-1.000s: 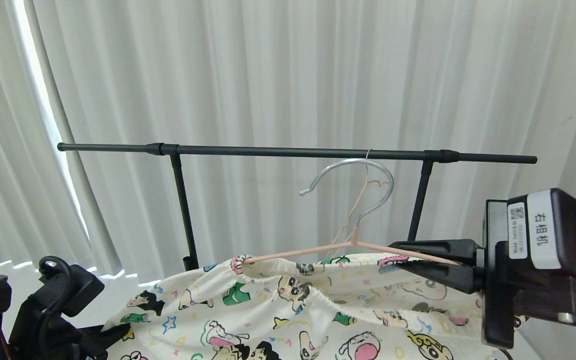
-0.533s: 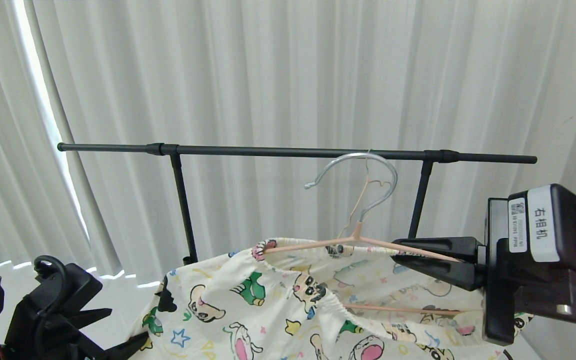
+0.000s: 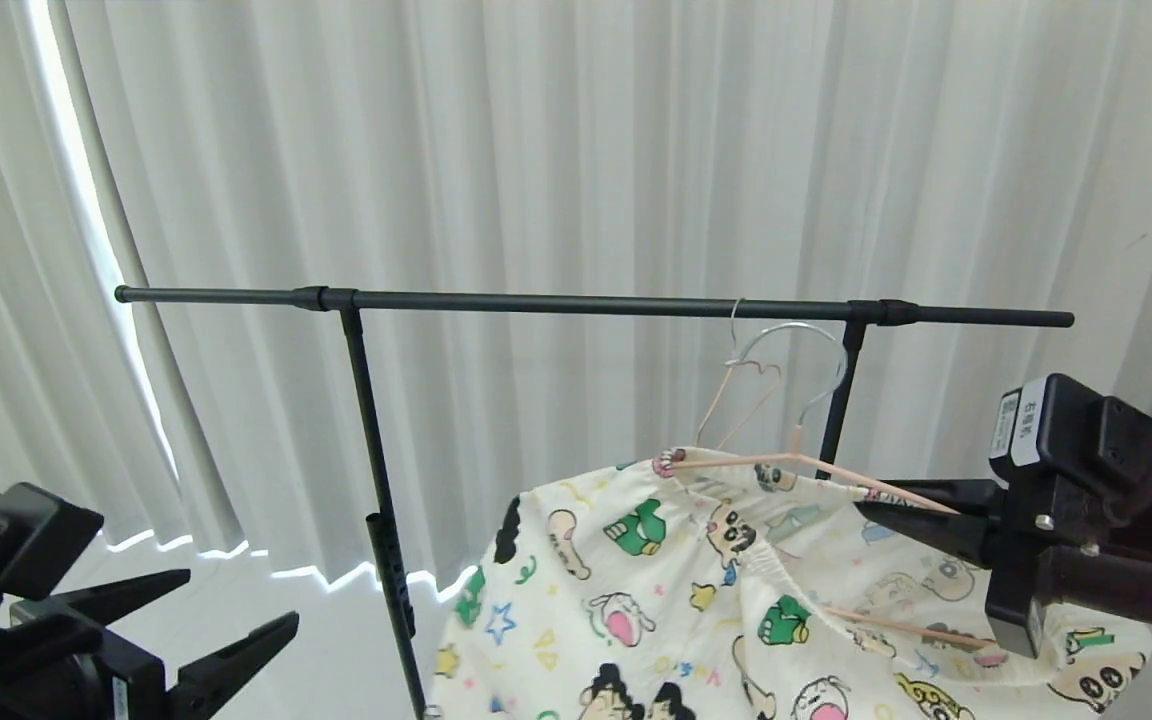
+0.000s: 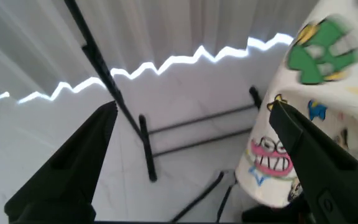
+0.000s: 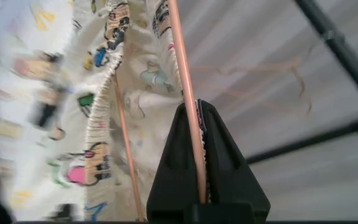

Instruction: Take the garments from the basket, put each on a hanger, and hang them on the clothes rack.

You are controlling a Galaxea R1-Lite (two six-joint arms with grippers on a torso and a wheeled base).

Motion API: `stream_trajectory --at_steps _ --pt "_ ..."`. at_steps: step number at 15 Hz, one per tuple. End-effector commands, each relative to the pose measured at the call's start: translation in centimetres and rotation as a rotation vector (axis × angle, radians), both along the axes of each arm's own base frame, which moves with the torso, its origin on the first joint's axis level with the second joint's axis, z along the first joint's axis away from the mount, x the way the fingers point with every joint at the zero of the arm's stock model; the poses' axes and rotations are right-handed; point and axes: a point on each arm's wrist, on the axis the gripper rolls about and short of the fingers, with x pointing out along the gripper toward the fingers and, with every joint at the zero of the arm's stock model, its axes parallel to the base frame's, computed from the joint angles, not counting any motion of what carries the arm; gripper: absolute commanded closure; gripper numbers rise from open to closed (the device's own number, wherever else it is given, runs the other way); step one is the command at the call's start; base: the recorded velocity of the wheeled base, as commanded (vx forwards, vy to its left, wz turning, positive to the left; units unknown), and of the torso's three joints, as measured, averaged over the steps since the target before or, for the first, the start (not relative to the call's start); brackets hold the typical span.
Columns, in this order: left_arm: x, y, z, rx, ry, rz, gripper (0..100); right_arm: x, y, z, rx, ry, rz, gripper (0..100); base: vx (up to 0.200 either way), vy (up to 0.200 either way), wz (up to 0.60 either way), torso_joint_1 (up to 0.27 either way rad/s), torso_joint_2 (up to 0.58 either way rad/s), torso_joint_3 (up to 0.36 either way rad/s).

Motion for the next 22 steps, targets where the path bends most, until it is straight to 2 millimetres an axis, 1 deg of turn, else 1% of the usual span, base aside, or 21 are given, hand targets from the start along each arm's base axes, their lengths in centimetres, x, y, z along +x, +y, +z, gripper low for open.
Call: stream_trajectory --at_steps 1,4,5,7,8,10,13,16,22 --pt "-0.1 0.0 1.9 -0.018 -0.096 0.007 0 -0.1 -1.1 -0.8 0.013 0.045 -0.084 100 0.0 0.0 0.0 0.0 0.0 0.0" --pt "0.8 0.0 3.9 -0.011 -0.165 0.001 0 0.0 -1.5 -1.4 0.023 0.121 -0.256 100 0.0 0.0 0.0 0.0 0.0 0.0" --pt "1.7 0.0 5.0 0.005 -0.197 -0.005 0 -0.1 -1.7 -1.6 0.011 0.145 -0.297 100 0.0 0.0 0.0 0.0 0.0 0.0" --pt "4.6 0.0 7.3 0.066 -0.245 -0.007 0 -0.2 -2.0 -2.0 -0.017 0.179 -0.375 100 0.0 0.0 0.0 0.0 0.0 0.0" --pt "5.8 0.0 8.0 0.101 -0.261 0.0 0 -0.3 -2.1 -2.3 -0.035 0.192 -0.403 100 0.0 0.0 0.0 0.0 0.0 0.0" --pt "6.8 0.0 8.1 0.172 -0.277 -0.017 0 -0.4 -2.2 -2.6 -0.065 0.212 -0.435 100 0.0 0.0 0.0 0.0 0.0 0.0" --pt "6.8 -0.8 8.2 0.21 -0.303 -0.071 0 -0.4 -2.3 -2.8 -0.071 0.224 -0.441 100 0.0 0.0 0.0 0.0 0.0 0.0" --pt "6.9 -1.1 8.1 0.207 -0.299 -0.092 0 -0.4 -2.3 -2.8 -0.071 0.224 -0.441 100 0.0 0.2 0.0 -0.004 0.0 0.004" --pt "7.0 -1.2 8.1 0.208 -0.296 -0.094 0 -0.4 -2.2 -2.8 -0.073 0.226 -0.442 100 0.0 0.2 0.0 0.005 0.0 0.003"
